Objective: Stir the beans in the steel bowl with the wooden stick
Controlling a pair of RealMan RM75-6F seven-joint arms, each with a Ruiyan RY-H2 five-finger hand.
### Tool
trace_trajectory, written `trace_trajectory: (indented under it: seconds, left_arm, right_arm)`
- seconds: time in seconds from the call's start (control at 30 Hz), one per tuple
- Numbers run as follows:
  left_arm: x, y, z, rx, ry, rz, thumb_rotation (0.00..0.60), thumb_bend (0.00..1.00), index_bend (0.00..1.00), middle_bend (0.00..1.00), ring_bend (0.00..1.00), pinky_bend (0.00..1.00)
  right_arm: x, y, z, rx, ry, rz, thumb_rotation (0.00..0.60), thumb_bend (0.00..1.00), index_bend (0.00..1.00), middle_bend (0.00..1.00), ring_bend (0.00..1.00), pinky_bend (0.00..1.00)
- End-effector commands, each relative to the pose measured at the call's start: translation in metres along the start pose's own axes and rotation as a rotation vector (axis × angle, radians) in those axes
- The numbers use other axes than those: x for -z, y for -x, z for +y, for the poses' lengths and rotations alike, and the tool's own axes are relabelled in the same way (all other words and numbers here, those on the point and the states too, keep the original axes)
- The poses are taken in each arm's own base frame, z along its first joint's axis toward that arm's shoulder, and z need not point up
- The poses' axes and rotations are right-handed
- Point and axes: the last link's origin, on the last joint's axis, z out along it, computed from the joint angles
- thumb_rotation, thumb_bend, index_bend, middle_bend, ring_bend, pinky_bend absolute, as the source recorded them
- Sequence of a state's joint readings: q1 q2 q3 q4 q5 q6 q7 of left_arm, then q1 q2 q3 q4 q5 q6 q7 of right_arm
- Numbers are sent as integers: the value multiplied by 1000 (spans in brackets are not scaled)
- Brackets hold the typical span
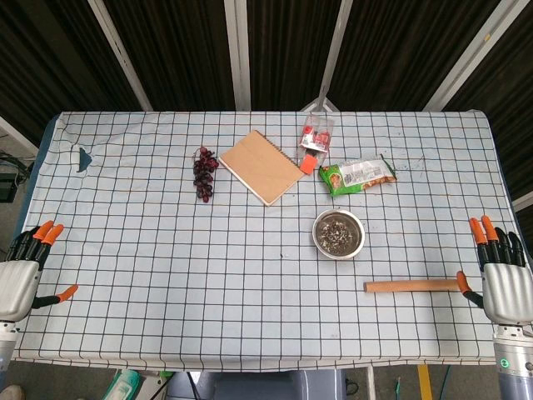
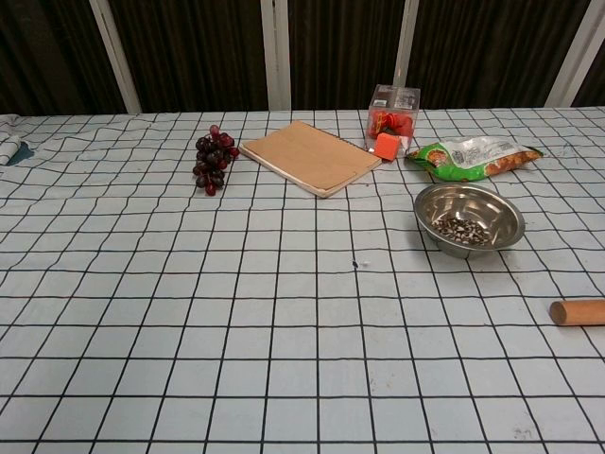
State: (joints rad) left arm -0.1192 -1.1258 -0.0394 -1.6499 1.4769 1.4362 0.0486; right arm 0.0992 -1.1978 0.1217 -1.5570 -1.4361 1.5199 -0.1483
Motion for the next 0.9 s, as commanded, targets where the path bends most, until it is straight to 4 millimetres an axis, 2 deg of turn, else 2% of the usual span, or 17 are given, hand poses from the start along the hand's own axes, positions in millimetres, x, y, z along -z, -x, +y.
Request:
trace_trajectory:
  seconds: [0.03,0.43,0.57,0.63,0.67,0.77,0.9]
  left_arm:
    - [0,0,0,-2,-1,0,600,50,0,0,0,0]
    - [-1,-1,0,-3,-5,11,600,50,0,0,0,0]
    - [0,-1,0,-3,1,14,600,50,0,0,0,0]
    - [1,-1,0,-2,2,11,600,50,0,0,0,0]
    - [1,-1,0,0,3,12,600,50,0,0,0,0]
    - [1,-1,0,0,1,14,600,50,0,0,0,0]
    - [1,-1,0,4,1,12,600,50,0,0,0,0]
  right_arm:
    - [0,0,-1,-1,-3,-1,600,393,0,0,0,0]
    - [4,2,-9,-7,-33,-12,600,393,0,0,0,0]
    - [4,4,-21,-11,-90,-12,600,393,13,15,0,0]
    - [4,5,-24,-23,-123,-6,600,393,95,92,0,0]
    - [4,6,-25,-28,-142,-6,600,392,182,180,10,0]
    - [4,11,-30,-49,-185,-16,600,392,323,333,83,0]
    - [4,25,-38,-41,-220,-58,600,392,397,370,124,0]
